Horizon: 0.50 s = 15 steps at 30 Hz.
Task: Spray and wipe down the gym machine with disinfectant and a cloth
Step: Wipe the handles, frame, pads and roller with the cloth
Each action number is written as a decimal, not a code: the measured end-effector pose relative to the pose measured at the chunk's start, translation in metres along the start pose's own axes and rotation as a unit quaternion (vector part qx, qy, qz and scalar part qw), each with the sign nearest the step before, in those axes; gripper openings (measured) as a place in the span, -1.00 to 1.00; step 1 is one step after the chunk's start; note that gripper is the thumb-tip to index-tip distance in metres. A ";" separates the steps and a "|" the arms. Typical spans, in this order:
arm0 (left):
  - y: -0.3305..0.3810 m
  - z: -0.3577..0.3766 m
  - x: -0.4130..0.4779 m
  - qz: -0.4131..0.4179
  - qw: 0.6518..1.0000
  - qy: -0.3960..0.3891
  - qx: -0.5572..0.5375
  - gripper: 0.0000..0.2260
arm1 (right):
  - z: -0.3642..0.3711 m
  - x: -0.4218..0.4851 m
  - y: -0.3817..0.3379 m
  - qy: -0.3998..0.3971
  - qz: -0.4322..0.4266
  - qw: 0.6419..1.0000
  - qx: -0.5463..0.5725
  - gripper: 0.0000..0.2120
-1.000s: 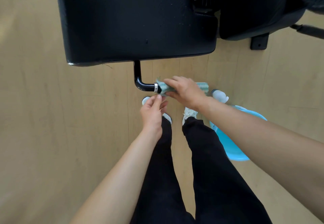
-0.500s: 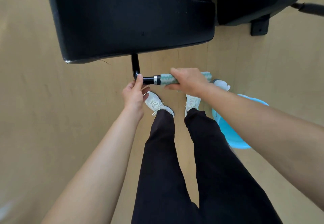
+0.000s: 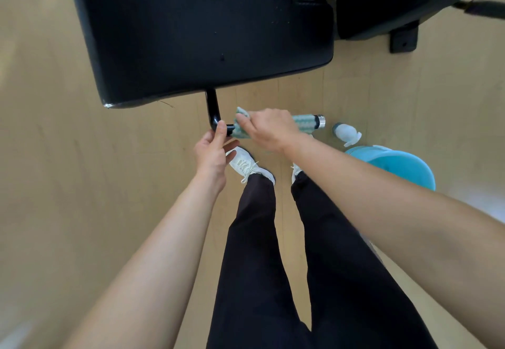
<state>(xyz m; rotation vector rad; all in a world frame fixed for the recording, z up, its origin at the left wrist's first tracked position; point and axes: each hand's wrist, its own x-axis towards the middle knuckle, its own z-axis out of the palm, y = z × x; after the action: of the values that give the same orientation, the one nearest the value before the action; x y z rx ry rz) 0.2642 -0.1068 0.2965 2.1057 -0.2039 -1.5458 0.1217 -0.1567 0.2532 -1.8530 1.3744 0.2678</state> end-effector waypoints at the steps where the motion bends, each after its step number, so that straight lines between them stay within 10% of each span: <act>1: 0.001 0.000 -0.001 0.004 1.000 -0.002 0.003 -0.82 | 0.001 0.004 -0.012 0.002 -0.006 1.000 -0.005 -0.46; 8: 0.004 -0.006 0.002 0.015 0.999 -0.008 0.038 -0.80 | 0.014 -0.016 0.017 0.097 -0.052 0.994 0.030 -0.55; 15: 0.001 -0.006 0.003 0.014 0.999 -0.008 0.034 -0.77 | 0.020 -0.058 0.103 0.061 0.177 0.979 0.076 -0.46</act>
<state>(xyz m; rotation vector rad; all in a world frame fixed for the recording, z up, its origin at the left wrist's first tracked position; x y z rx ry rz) 0.2708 -0.1068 0.2955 2.1336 -0.2941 -1.5603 0.0138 -0.1115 0.2258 -1.5135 1.7592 0.2247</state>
